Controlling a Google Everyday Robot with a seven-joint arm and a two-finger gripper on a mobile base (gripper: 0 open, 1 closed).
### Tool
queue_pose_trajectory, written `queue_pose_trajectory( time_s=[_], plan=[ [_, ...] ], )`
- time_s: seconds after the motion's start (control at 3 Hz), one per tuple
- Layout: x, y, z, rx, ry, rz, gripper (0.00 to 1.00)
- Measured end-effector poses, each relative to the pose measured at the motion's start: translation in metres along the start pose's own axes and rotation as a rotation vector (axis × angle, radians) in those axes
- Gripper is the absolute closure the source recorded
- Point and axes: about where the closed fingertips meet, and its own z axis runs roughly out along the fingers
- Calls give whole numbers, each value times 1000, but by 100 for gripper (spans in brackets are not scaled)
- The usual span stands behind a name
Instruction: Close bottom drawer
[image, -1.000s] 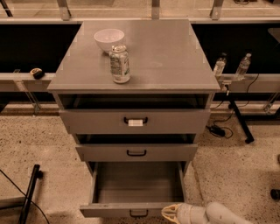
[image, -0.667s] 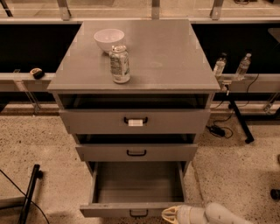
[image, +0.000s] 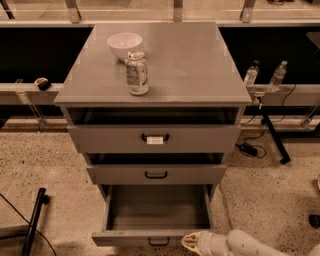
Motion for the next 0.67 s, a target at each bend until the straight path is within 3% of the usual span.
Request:
queue_pose_trajectory(
  time_s=[0.33,0.67],
  plan=[
    [3,-26,14,94,1,10,100],
    [3,-26,14,94,1,10,100]
  ],
)
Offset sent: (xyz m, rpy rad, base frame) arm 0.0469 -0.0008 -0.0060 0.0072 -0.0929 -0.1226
